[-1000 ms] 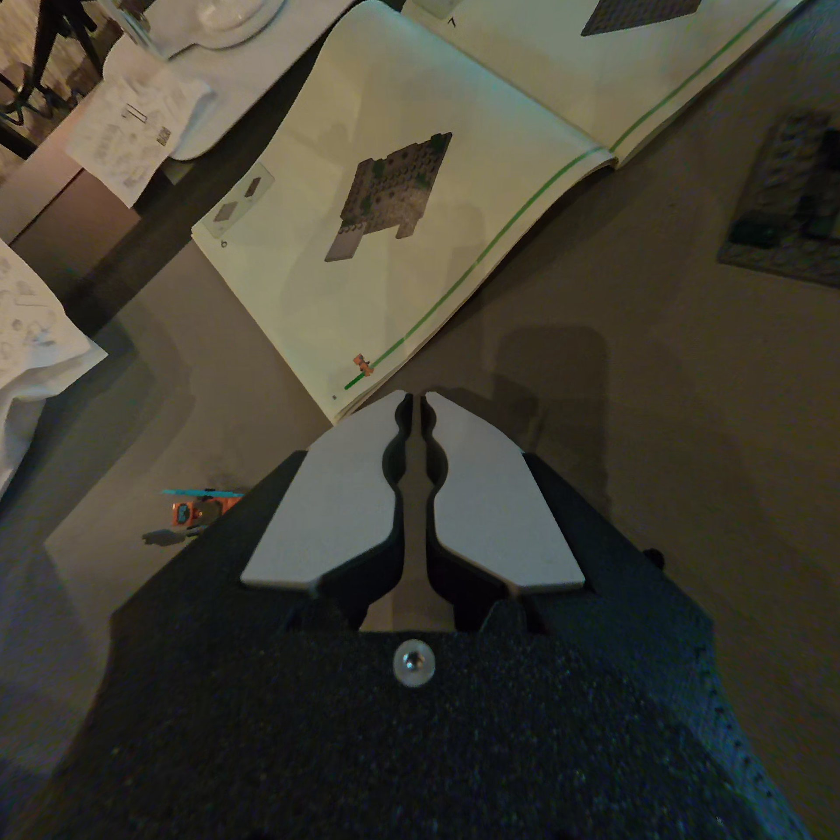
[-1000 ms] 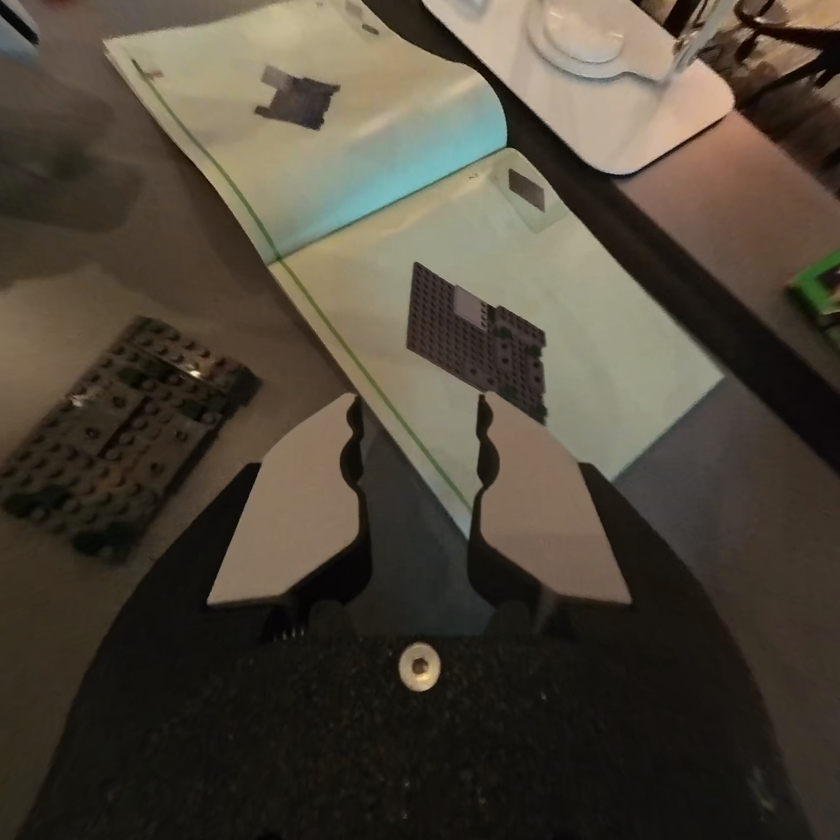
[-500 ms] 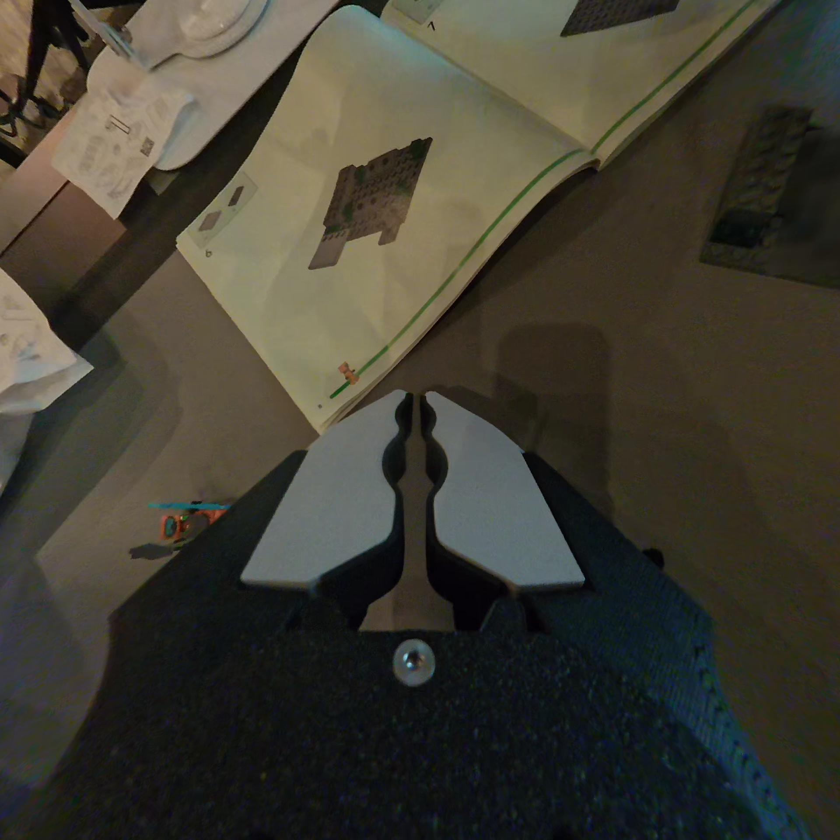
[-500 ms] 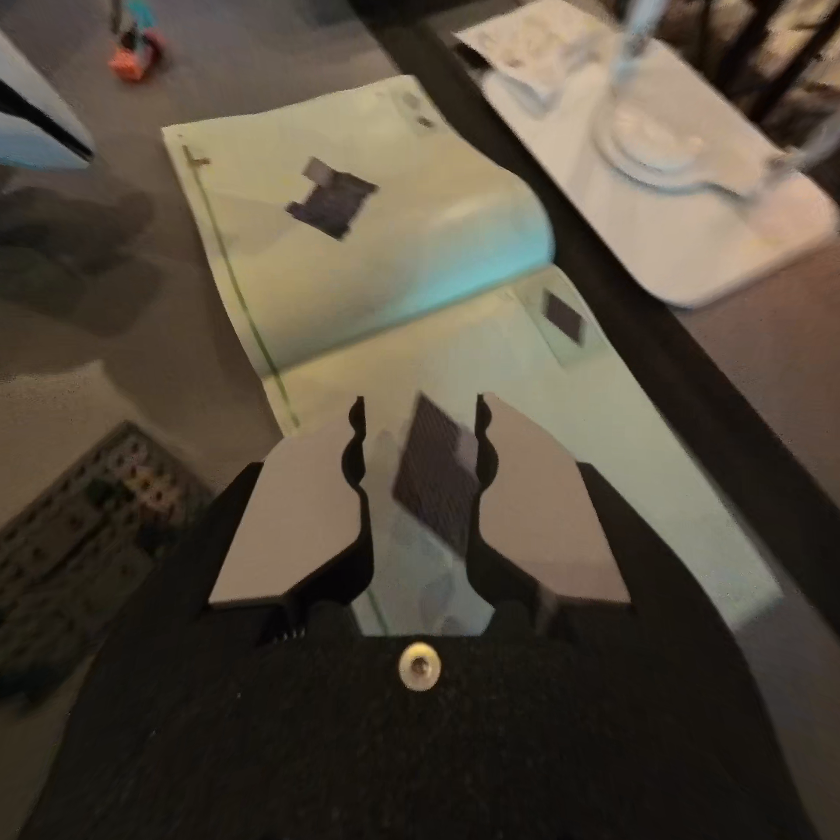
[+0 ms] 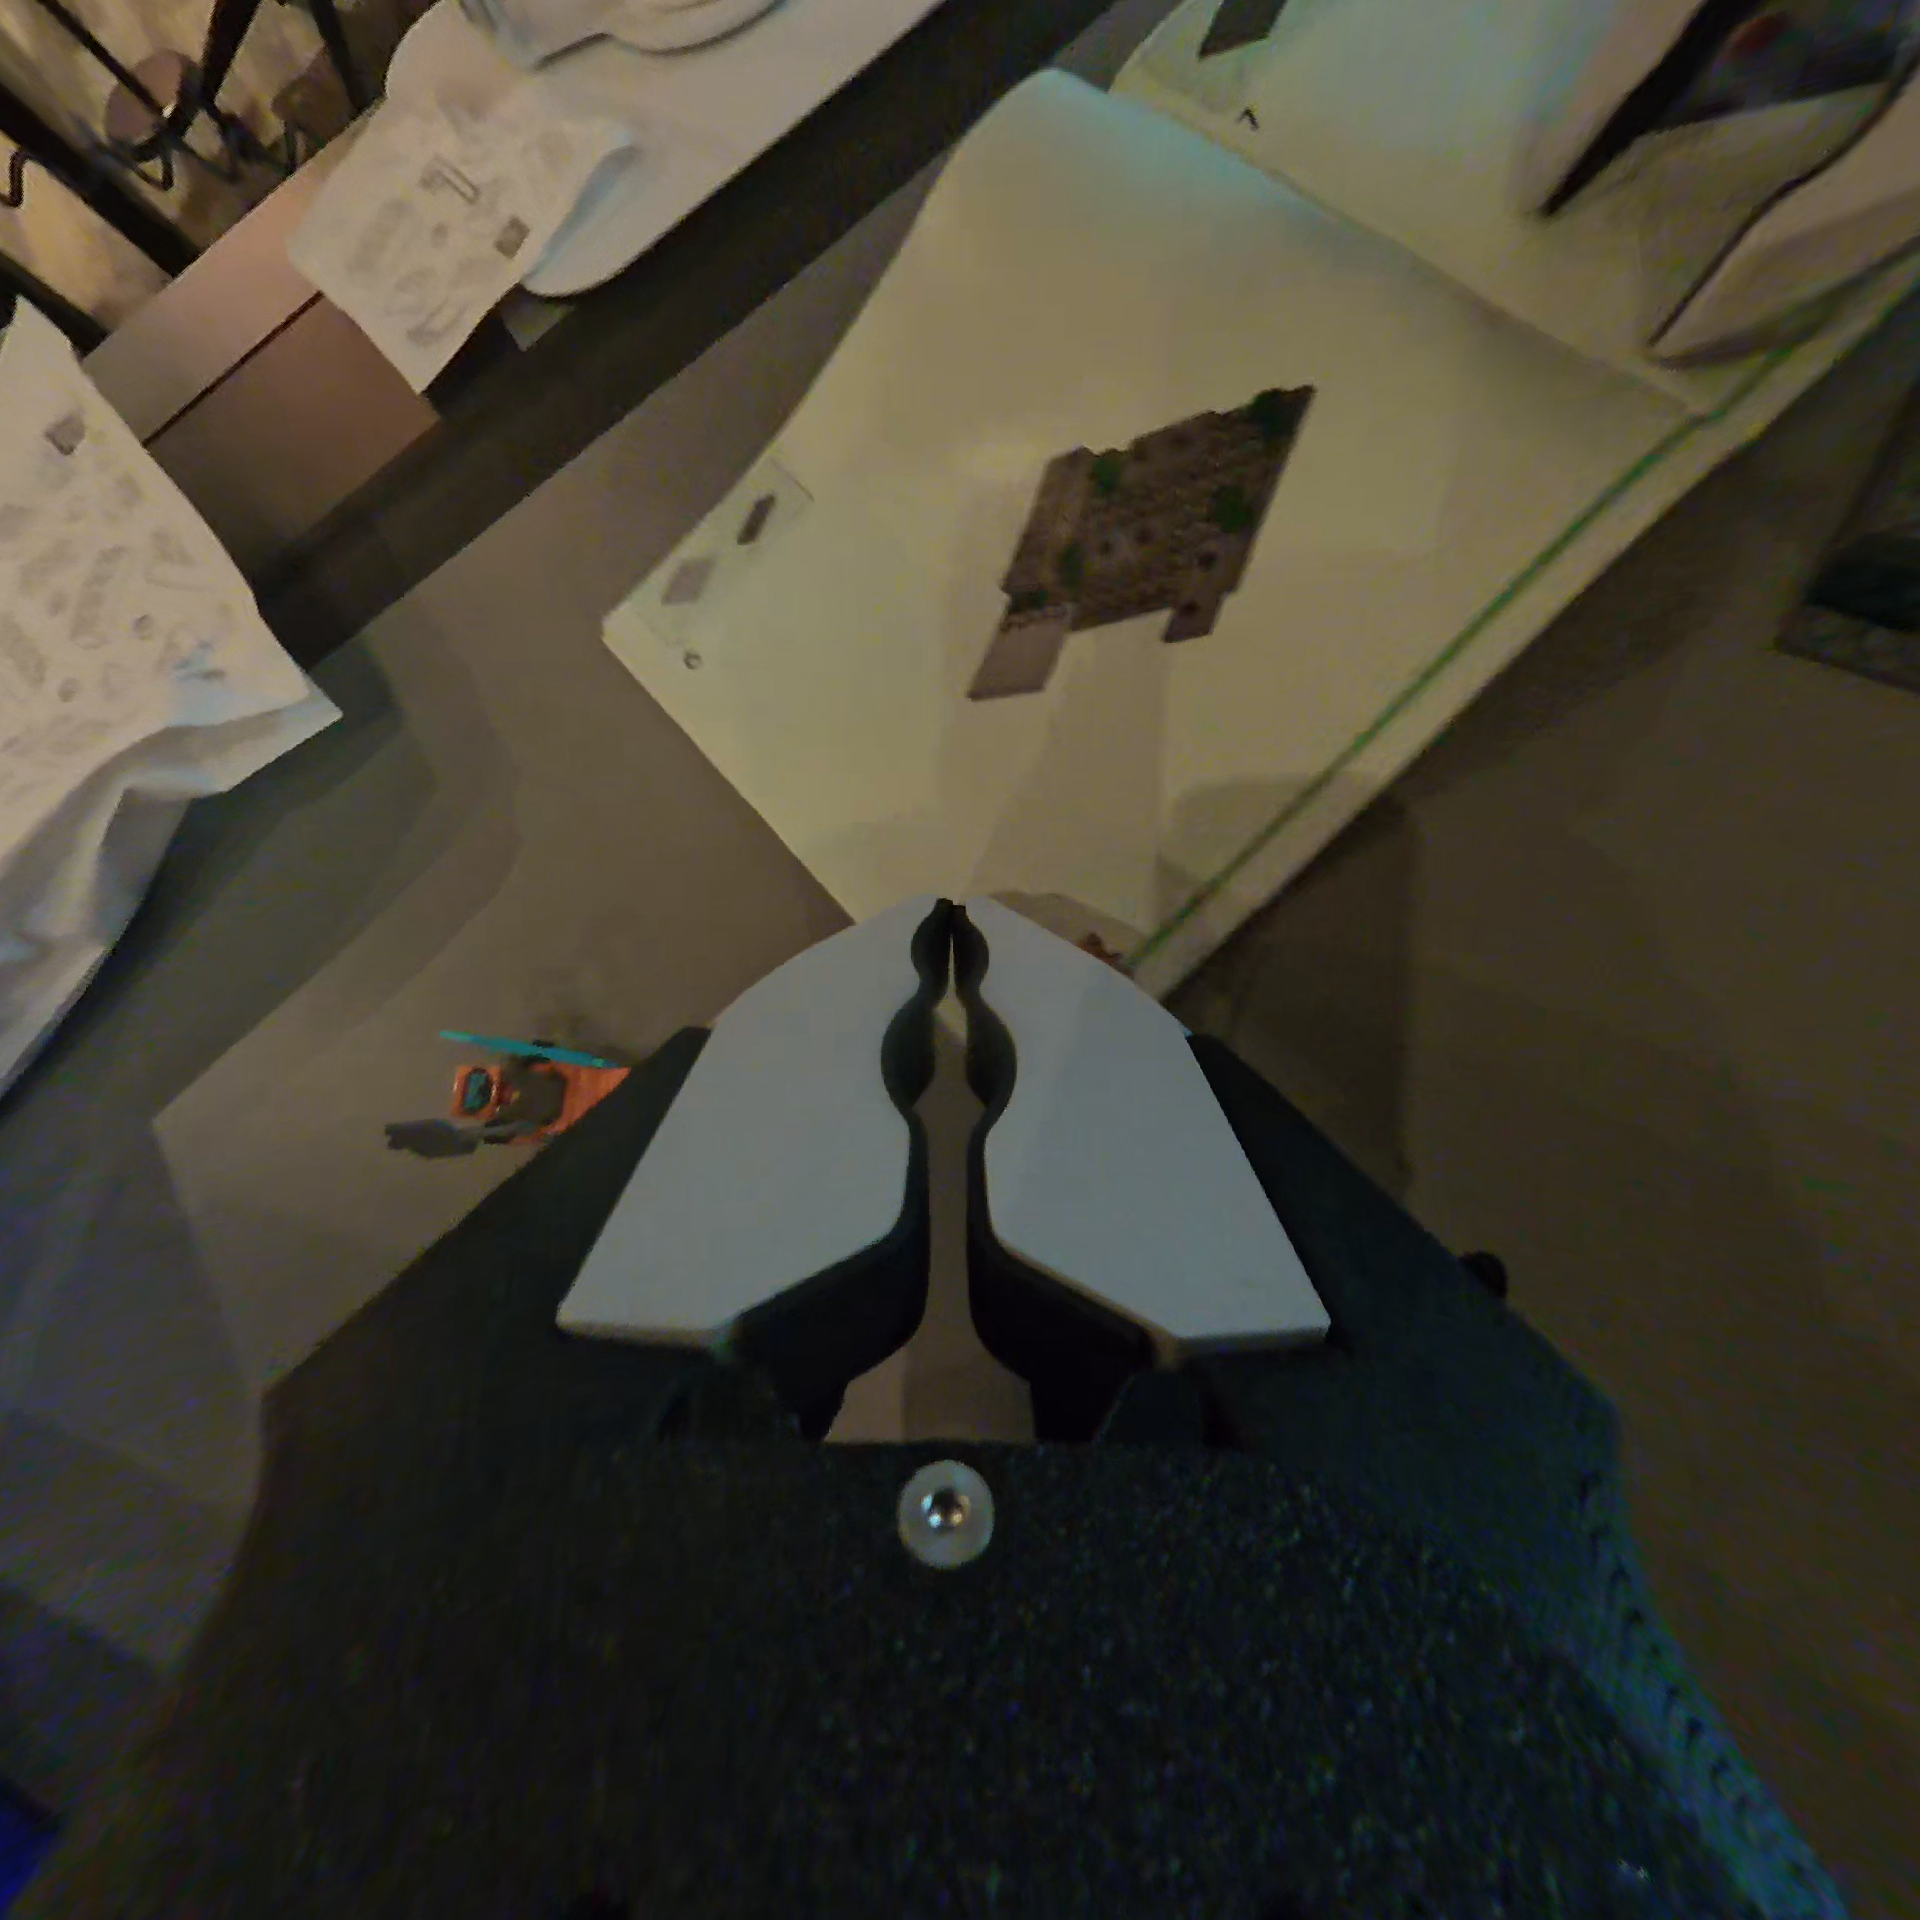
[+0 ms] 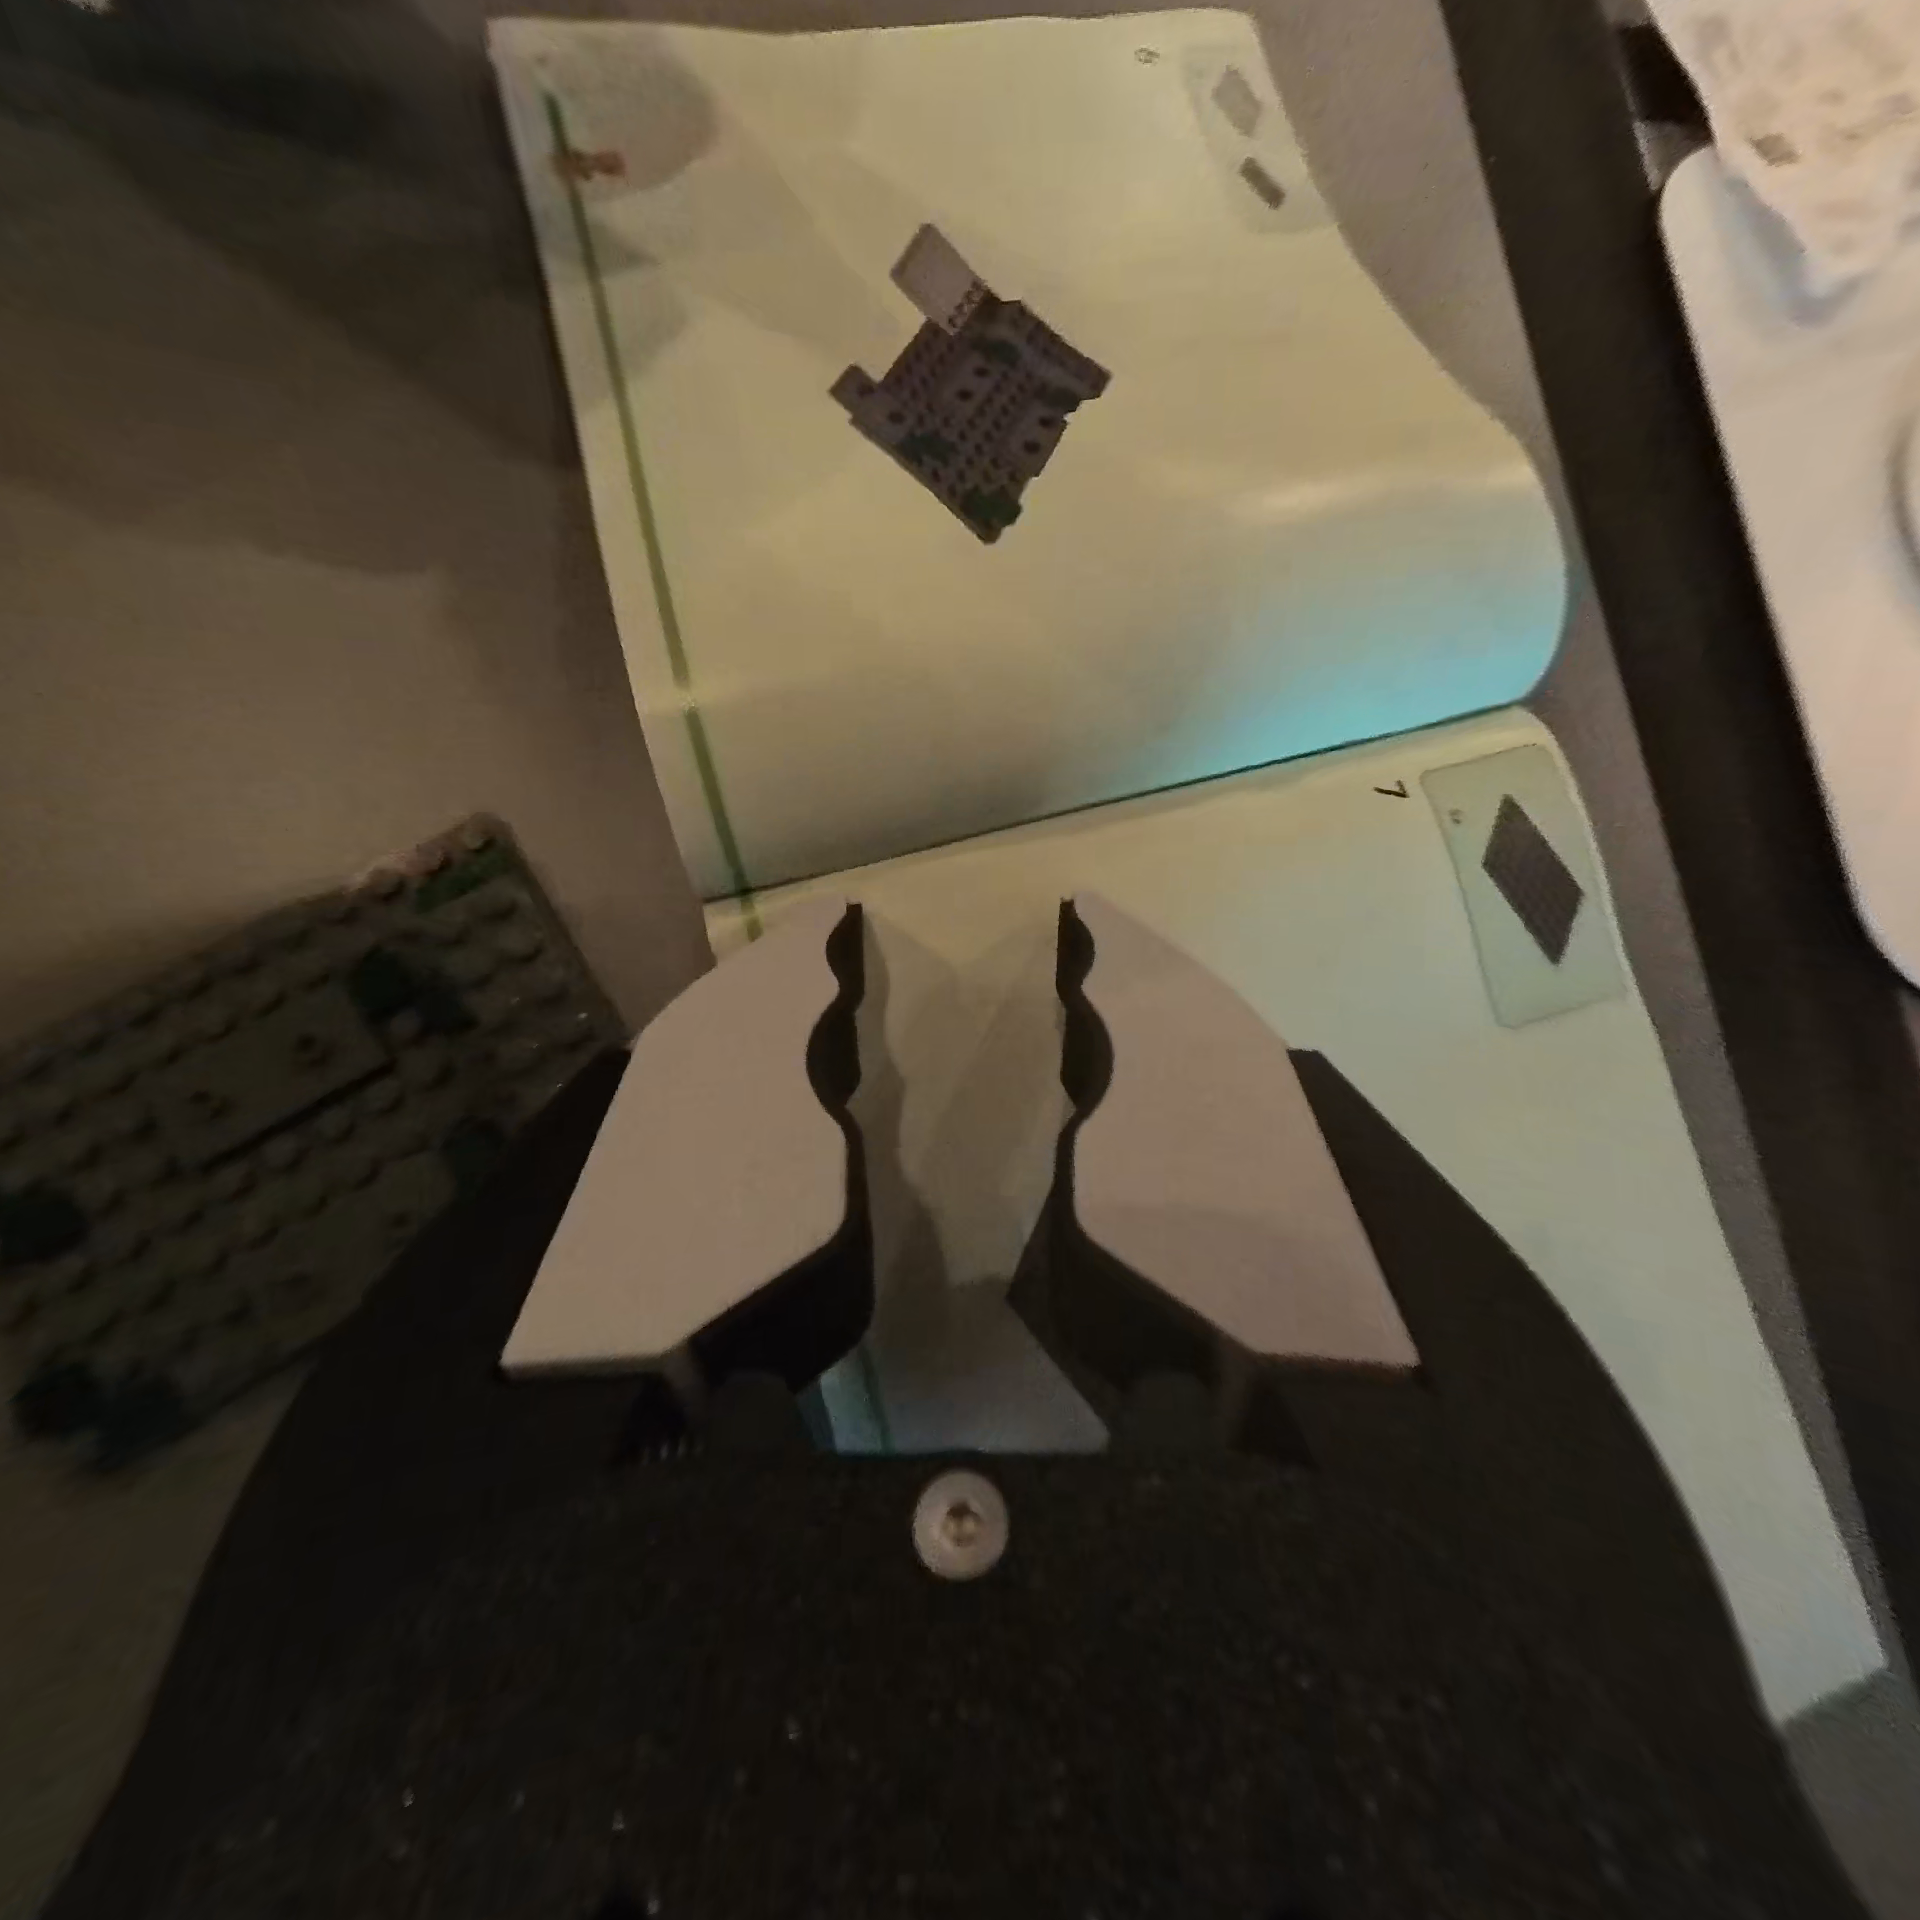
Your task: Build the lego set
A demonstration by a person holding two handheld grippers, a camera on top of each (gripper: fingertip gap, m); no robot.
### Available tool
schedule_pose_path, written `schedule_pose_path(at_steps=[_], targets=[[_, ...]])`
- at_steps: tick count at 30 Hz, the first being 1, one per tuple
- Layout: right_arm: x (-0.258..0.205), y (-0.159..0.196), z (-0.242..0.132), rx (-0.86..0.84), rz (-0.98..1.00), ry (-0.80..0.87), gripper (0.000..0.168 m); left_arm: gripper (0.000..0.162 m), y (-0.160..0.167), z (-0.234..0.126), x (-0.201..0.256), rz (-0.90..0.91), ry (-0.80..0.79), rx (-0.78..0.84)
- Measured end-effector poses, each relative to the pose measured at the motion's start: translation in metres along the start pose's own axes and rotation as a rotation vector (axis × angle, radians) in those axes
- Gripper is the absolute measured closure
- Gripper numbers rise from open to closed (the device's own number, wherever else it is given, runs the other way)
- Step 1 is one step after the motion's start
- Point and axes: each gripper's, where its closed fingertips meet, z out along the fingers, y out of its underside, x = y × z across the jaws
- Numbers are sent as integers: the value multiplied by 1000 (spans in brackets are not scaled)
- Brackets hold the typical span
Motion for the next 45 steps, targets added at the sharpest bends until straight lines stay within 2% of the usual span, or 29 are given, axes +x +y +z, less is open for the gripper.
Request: schedule_pose_path(at_steps=[8,28,45], targets=[[-6,-2,0,-13,-27,34,135,162,0,3,-4,-18,-6,-41],[-6,-4,-1,15,-20,102,134,162,-39,34,-32,-10,13,-94],[-5,-4,-1,18,-23,116,134,162,-38,50,-40,-27,16,-122]])
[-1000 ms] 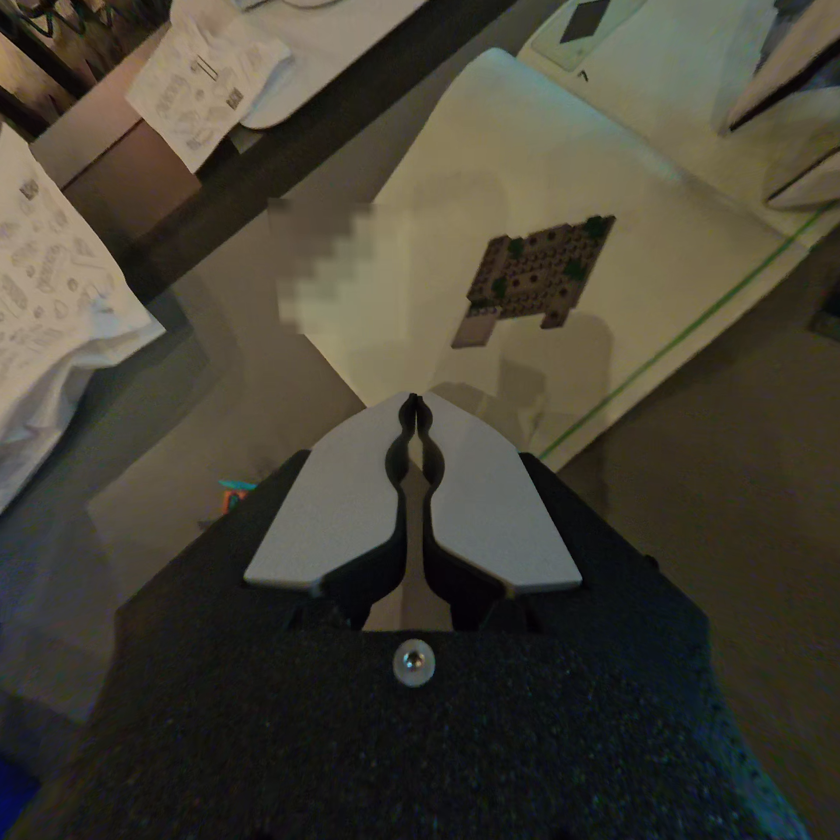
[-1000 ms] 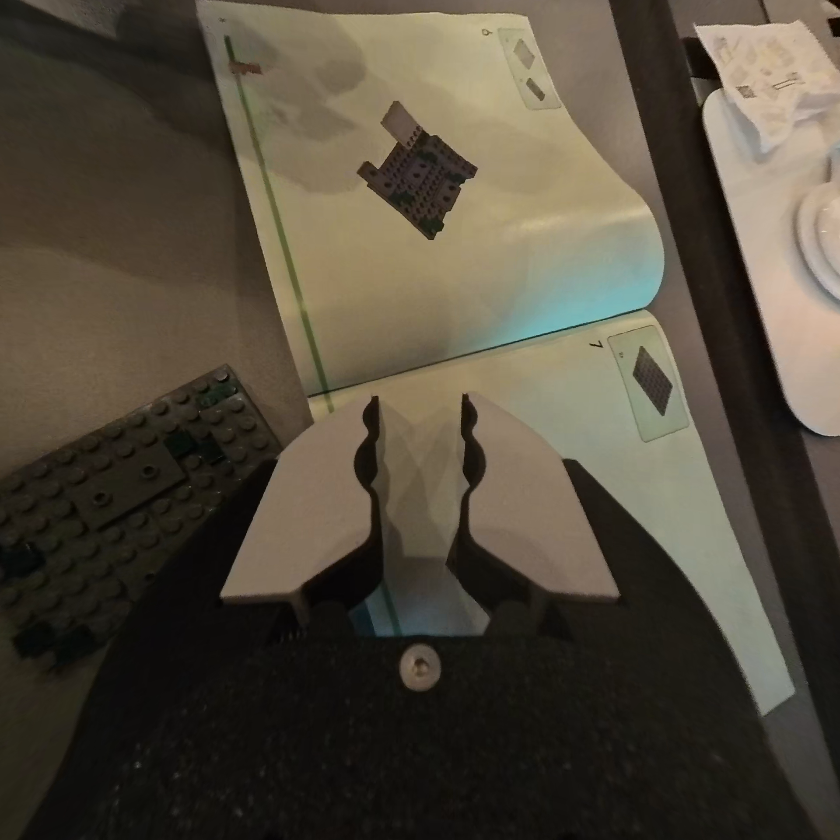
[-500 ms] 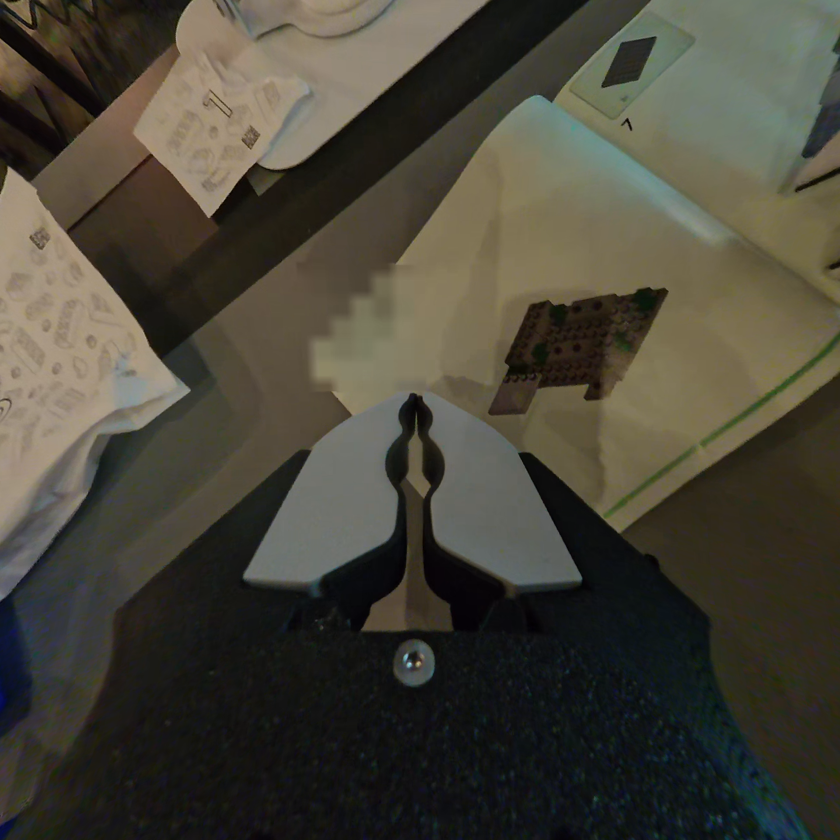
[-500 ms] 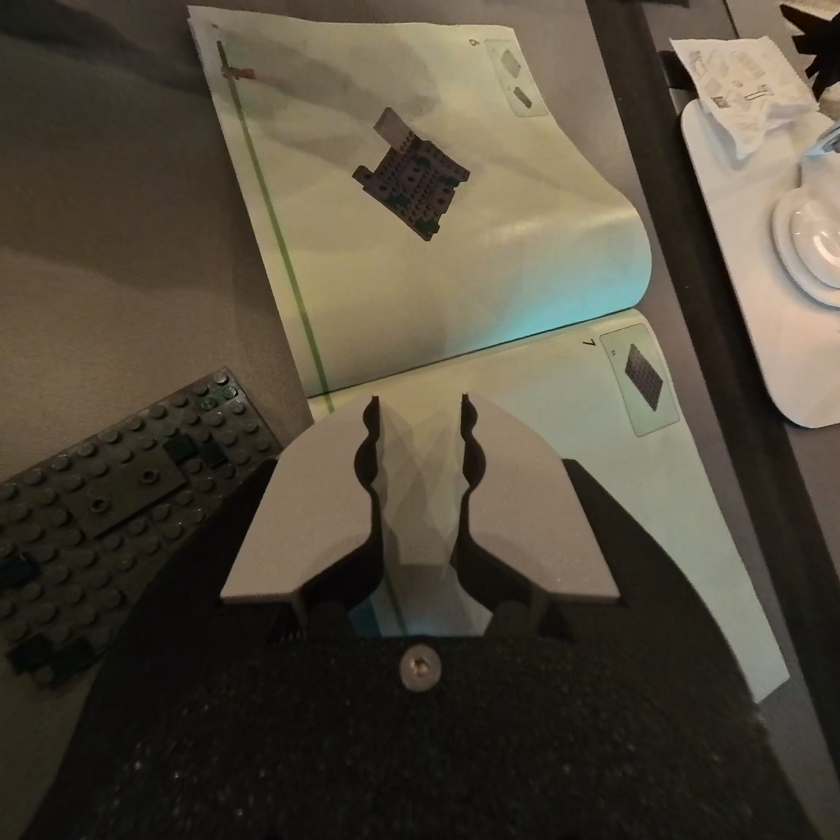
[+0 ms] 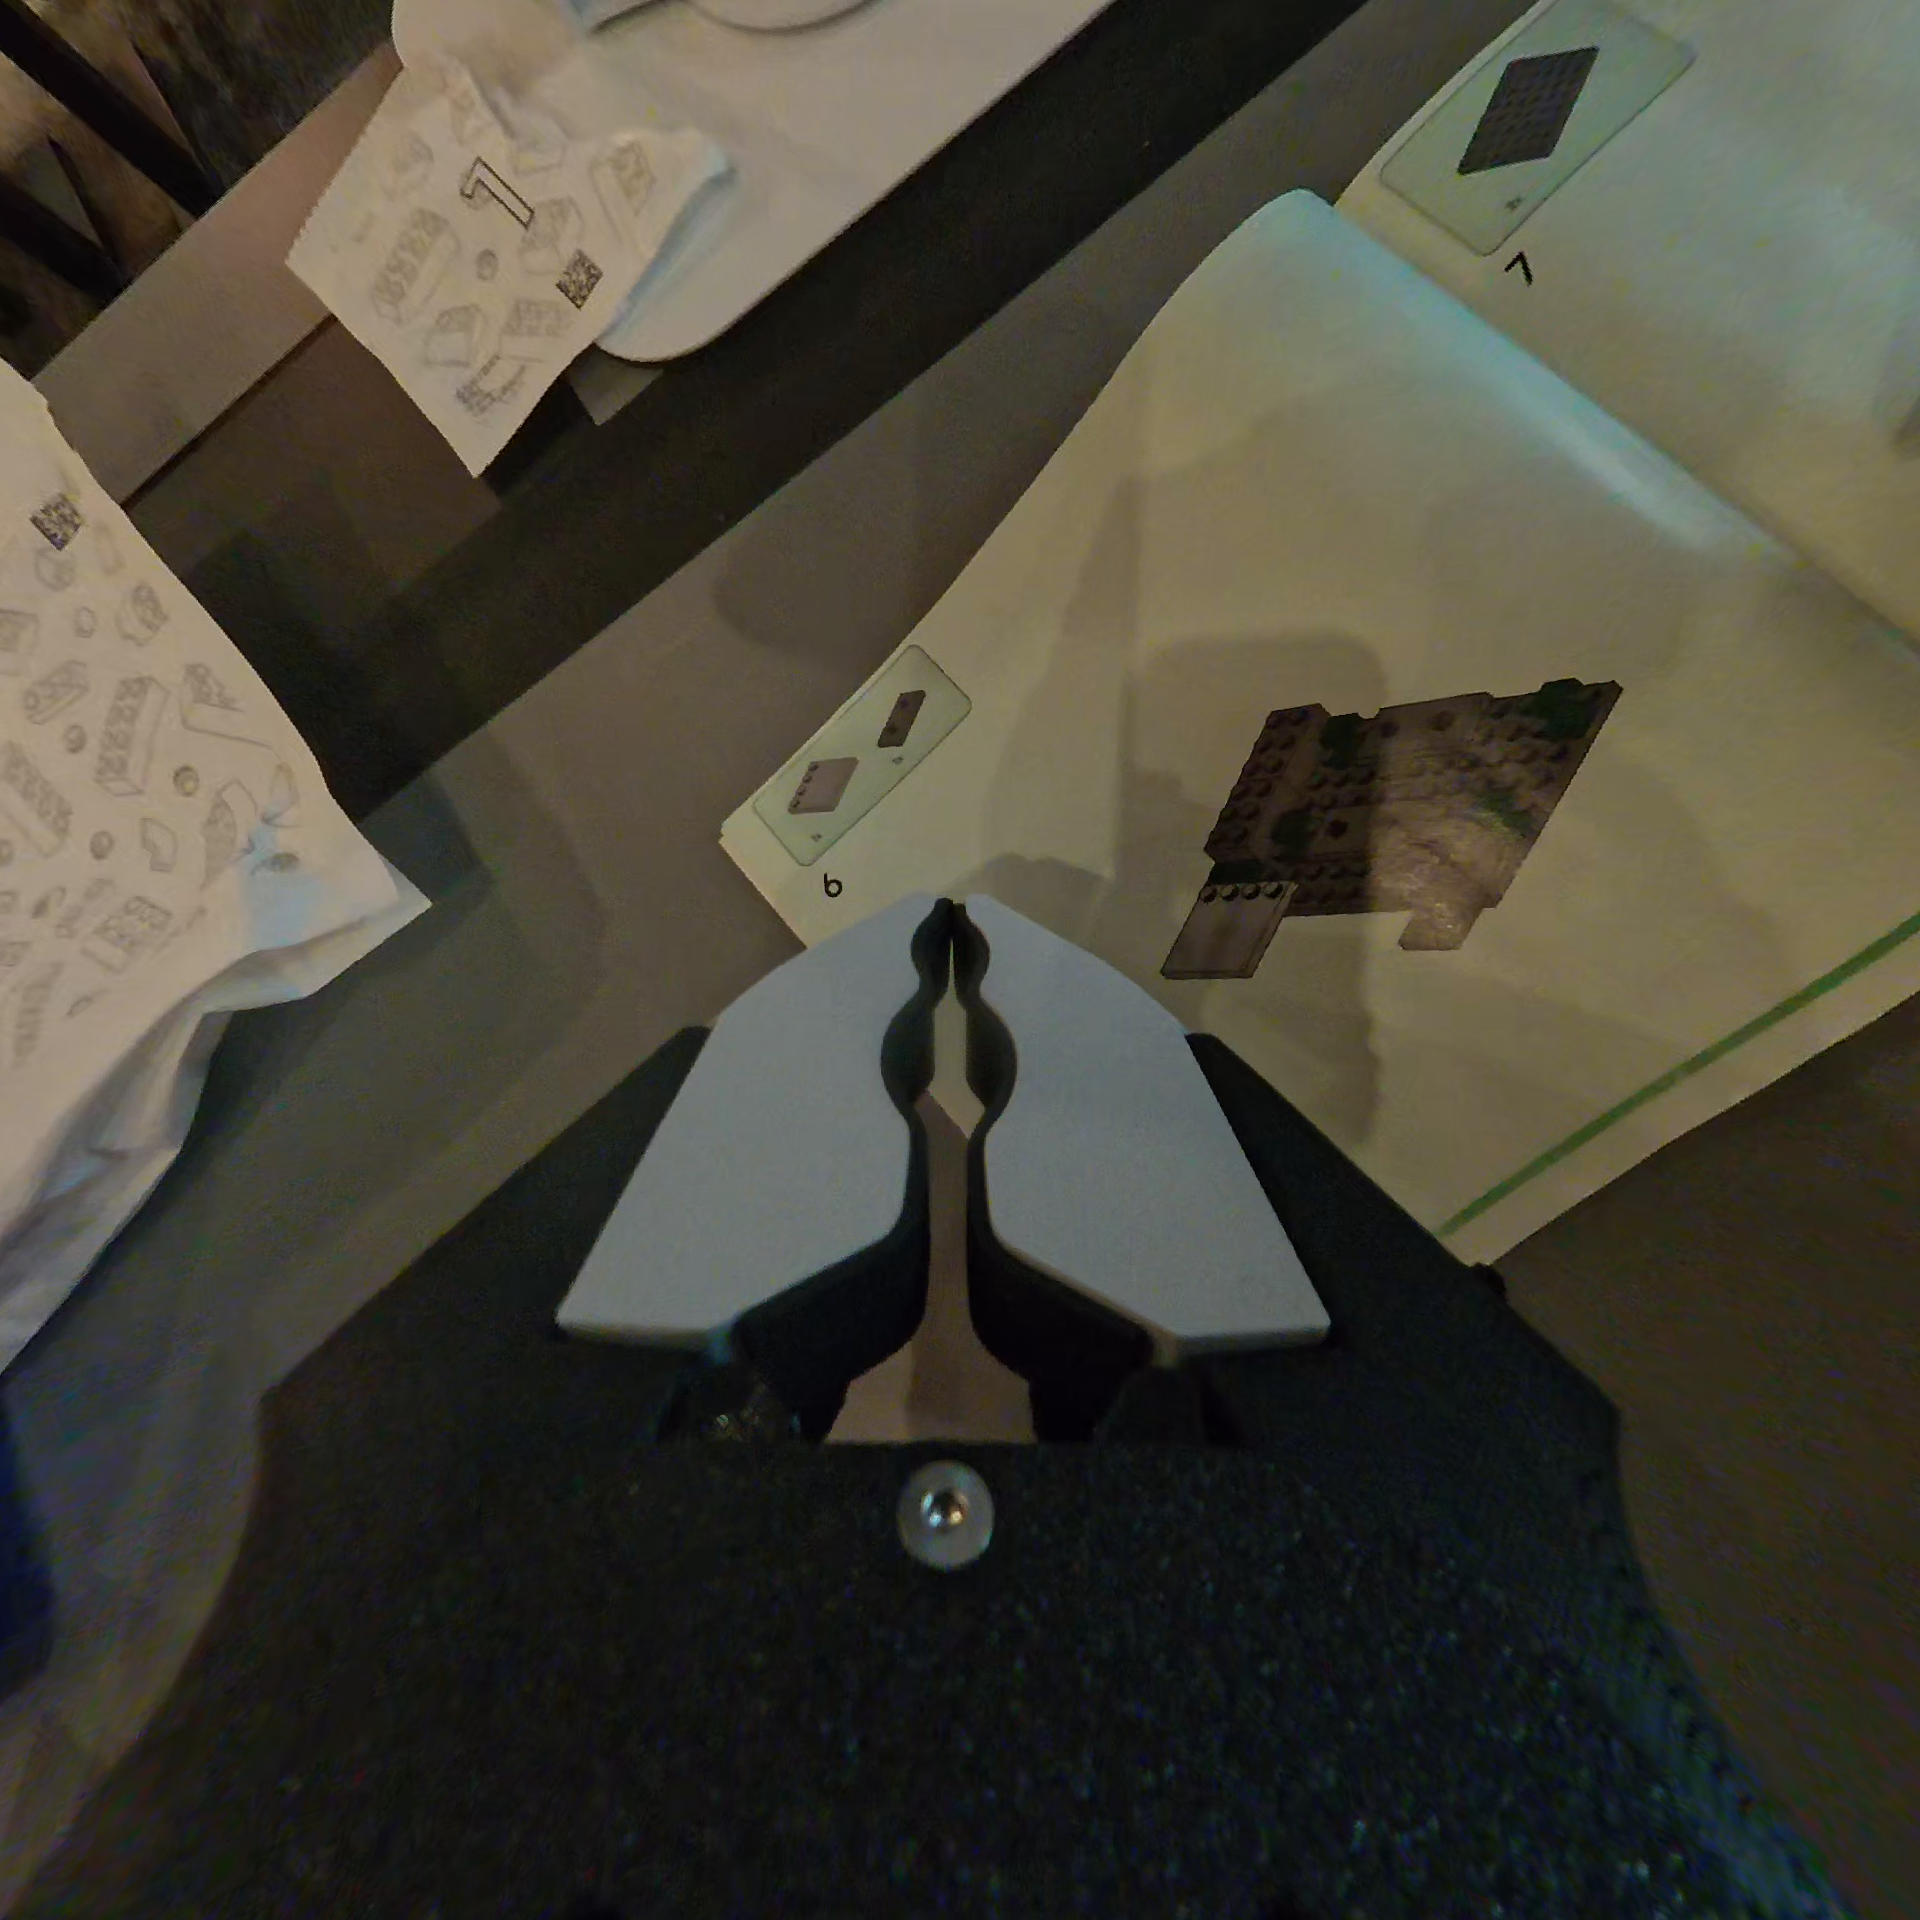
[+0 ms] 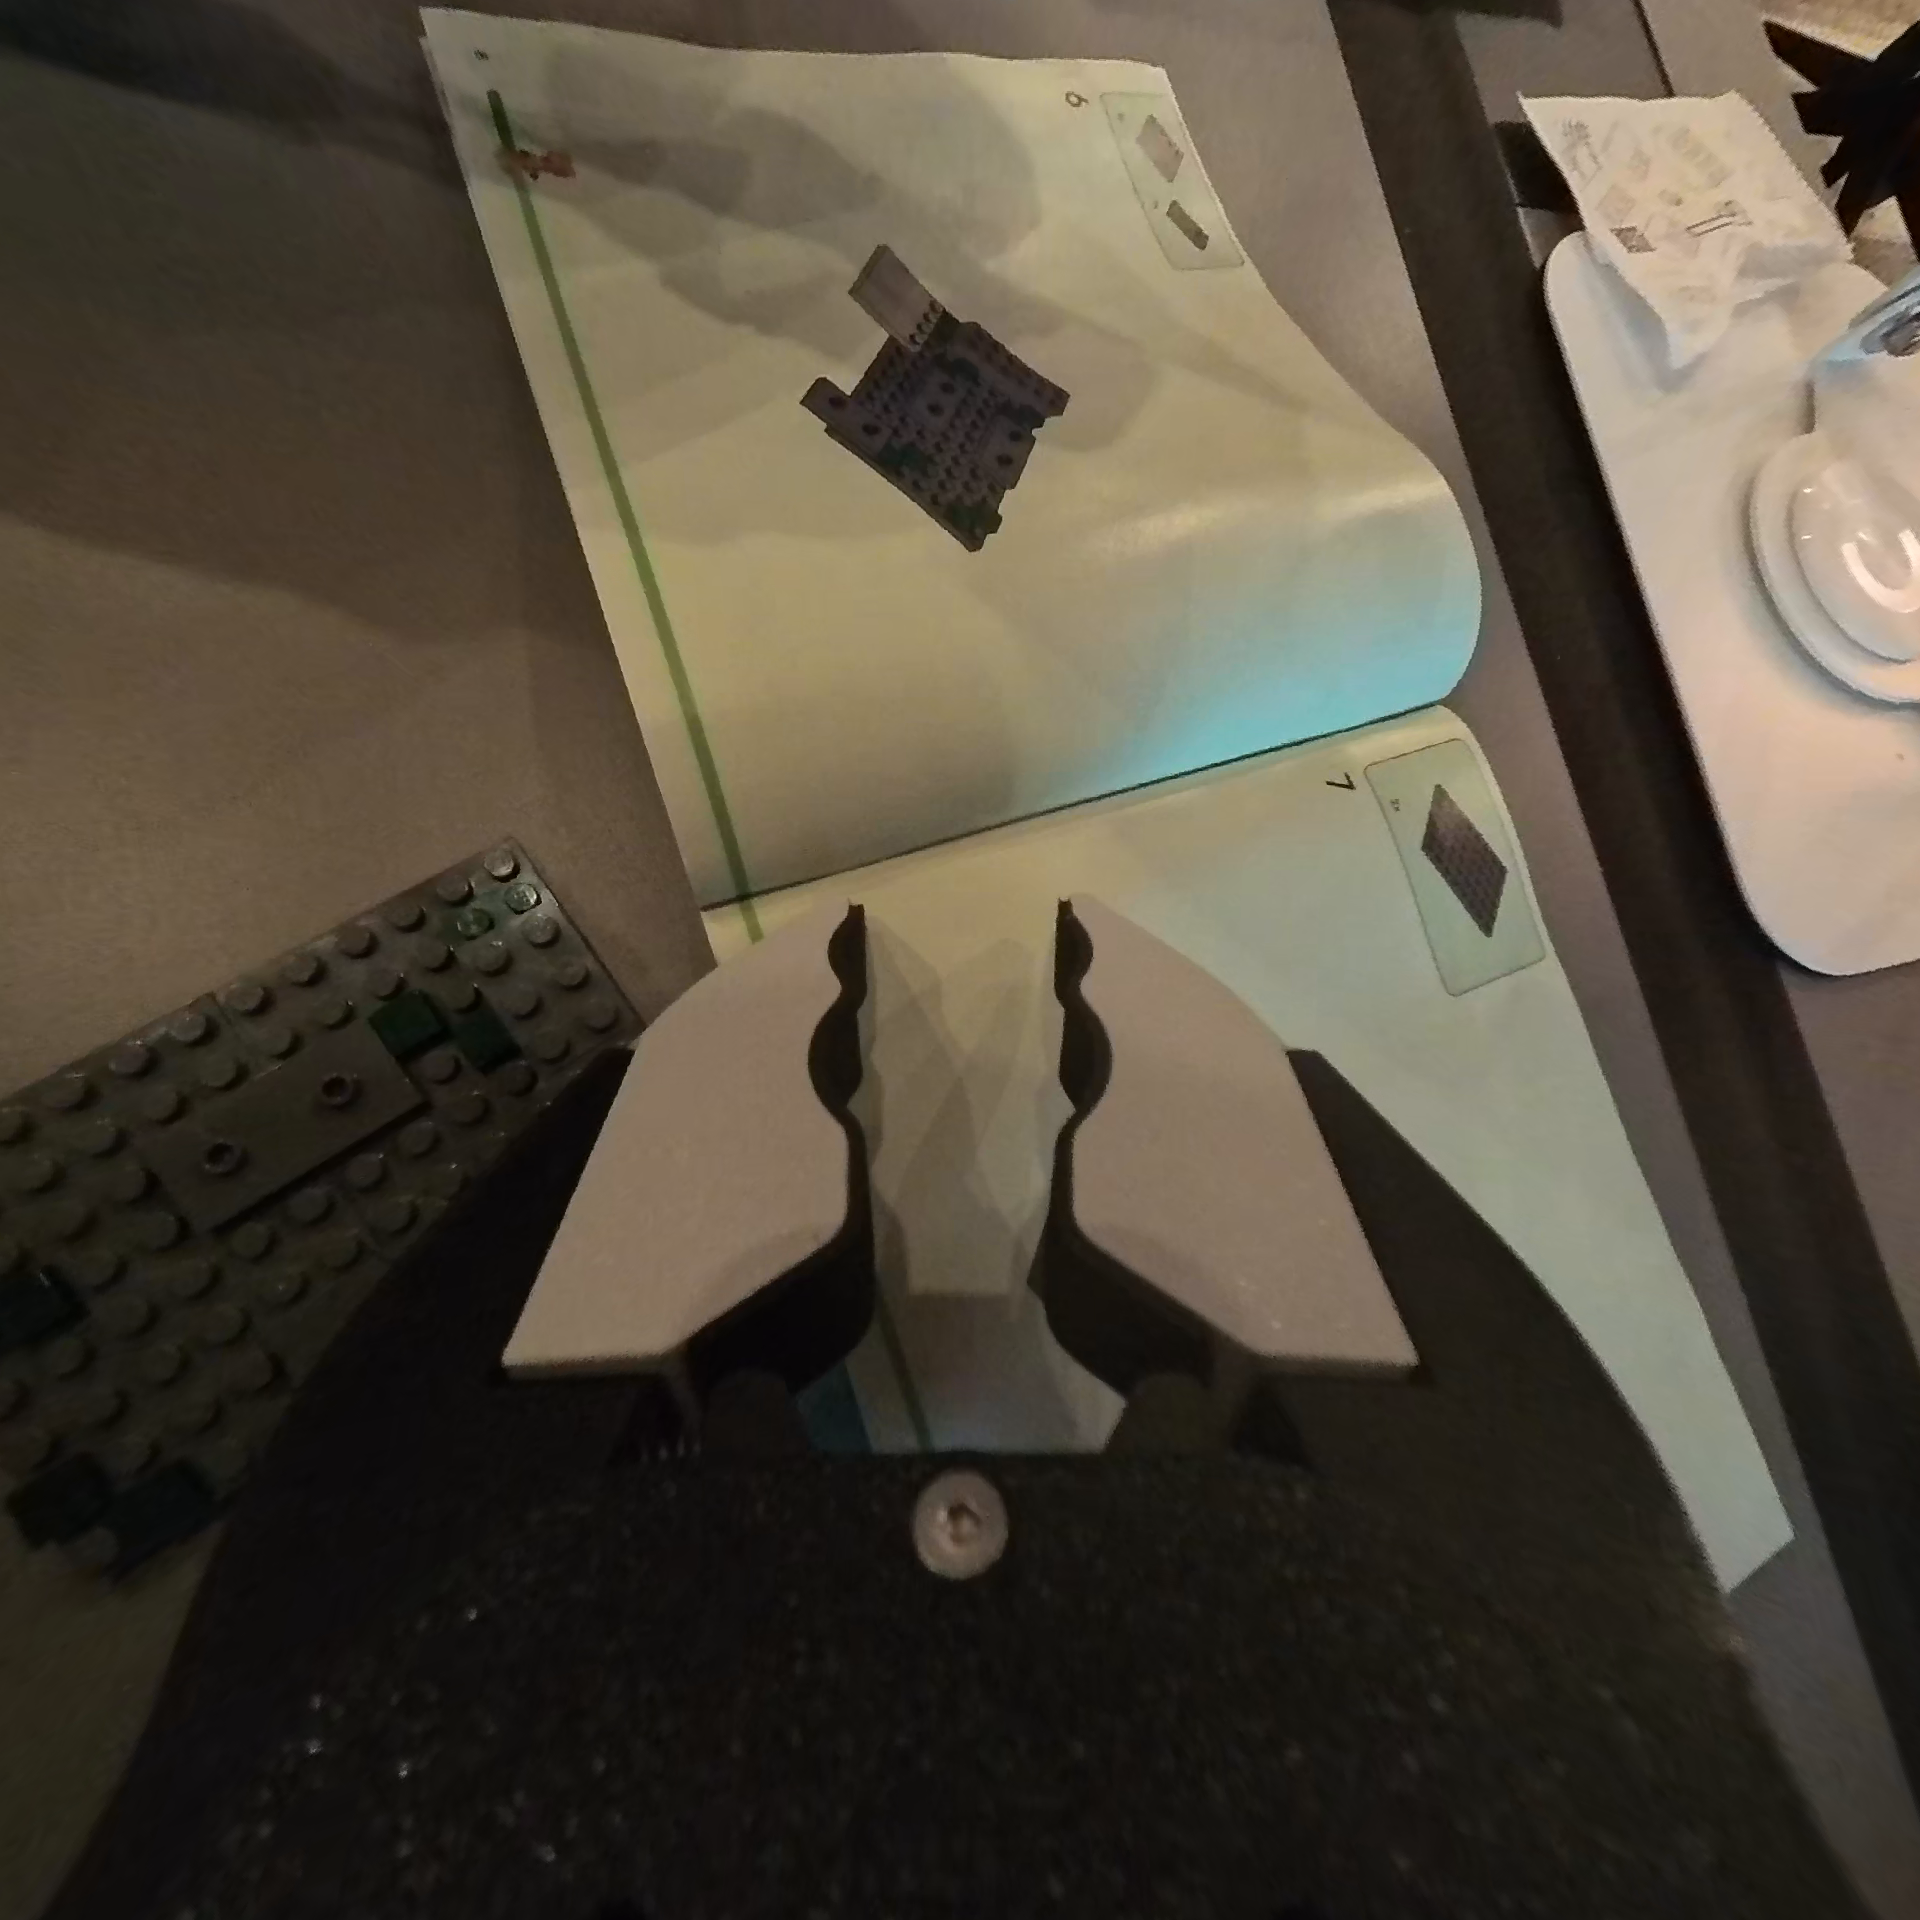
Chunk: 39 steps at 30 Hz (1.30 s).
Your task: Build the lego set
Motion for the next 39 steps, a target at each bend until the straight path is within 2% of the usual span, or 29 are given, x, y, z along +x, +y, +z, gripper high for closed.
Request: schedule_pose_path(at_steps=[10,18,39], targets=[[7,-10,-22,61,31,53,129,162,7,-15,-3,-6,-19,-9],[2,1,-41,55,41,79,129,162,18,-28,-10,-14,-42,-20],[-4,6,-55,65,66,91,129,162,35,-46,-6,-2,-55,-38]])
